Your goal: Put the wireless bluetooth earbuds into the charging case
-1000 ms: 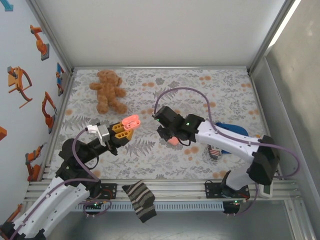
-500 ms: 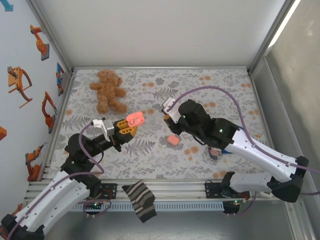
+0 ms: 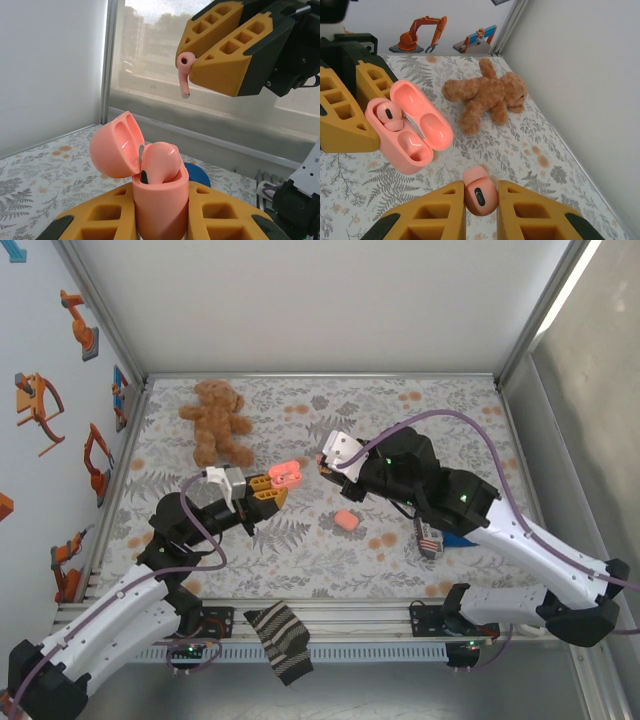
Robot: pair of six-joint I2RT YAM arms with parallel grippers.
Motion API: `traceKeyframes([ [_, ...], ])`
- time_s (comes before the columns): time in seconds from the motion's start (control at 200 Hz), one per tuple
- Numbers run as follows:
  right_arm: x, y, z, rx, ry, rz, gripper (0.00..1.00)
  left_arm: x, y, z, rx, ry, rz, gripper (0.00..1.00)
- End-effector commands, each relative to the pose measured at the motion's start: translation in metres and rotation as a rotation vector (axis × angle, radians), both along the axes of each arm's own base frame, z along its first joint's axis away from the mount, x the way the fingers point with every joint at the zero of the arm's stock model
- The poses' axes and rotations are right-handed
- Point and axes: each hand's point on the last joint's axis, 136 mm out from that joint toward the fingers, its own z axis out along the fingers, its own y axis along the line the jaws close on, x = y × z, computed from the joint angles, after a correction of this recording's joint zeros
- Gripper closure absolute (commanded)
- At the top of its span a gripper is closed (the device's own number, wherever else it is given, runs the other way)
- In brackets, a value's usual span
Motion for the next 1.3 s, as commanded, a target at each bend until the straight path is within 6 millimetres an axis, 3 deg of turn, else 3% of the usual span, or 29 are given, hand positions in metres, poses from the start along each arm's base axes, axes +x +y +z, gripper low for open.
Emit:
traceKeyframes([
  [0.0,-0.007,0.002,0.023,0.013,-0.086,0.072,0.81,-0.010,-0.003,0.024,-0.050,-0.054,-0.051,0.94],
  [0.481,-0.011,0.017,0.021,-0.053,-0.145,0.170,0.82,-0.014,-0.006,0.027,-0.051,-0.059,-0.076,0.95],
  [1.292,-0.017,0.035,-0.015,-0.142,-0.076,0.225,0.82,-0.017,-0.006,0.029,-0.050,-0.071,-0.082,0.94],
])
